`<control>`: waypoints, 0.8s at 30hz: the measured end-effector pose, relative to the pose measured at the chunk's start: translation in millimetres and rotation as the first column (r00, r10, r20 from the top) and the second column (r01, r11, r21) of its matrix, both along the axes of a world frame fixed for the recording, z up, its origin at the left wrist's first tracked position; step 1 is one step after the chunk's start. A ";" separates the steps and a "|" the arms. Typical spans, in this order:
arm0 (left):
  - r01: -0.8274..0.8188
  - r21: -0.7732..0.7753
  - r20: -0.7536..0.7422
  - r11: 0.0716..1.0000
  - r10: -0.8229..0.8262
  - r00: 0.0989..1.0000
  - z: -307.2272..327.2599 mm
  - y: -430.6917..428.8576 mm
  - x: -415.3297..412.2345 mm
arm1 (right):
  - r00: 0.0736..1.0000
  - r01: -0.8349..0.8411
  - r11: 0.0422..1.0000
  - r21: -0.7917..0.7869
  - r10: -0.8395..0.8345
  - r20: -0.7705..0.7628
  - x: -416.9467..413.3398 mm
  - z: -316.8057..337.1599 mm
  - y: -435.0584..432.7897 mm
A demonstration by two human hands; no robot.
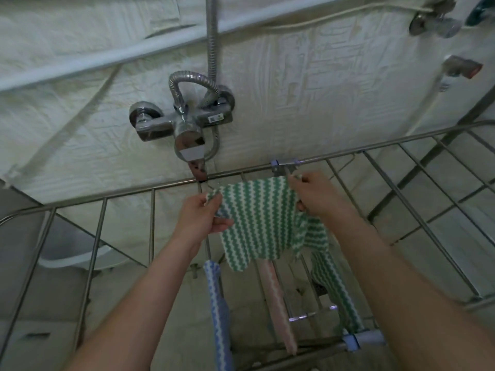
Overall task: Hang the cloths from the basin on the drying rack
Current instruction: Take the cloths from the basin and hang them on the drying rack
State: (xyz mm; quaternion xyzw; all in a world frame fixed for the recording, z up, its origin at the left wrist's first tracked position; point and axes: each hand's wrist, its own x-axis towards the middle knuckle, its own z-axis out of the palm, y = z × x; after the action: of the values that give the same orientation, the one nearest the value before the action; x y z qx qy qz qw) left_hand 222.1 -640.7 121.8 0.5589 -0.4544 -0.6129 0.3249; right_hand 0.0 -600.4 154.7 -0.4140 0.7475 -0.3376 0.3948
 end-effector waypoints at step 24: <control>0.092 -0.038 0.591 0.995 -0.052 0.805 -62.0 -76.8 -43.0 | 0.997 0.001 0.997 0.078 0.005 -0.073 13.5 -80.8 -89.8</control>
State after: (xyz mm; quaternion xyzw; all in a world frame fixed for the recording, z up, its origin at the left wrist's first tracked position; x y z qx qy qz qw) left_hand 179.0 -717.5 59.8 0.6928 -0.5731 -0.4064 0.1627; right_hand 13.5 -690.2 73.9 -0.4110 0.7738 -0.2923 0.3833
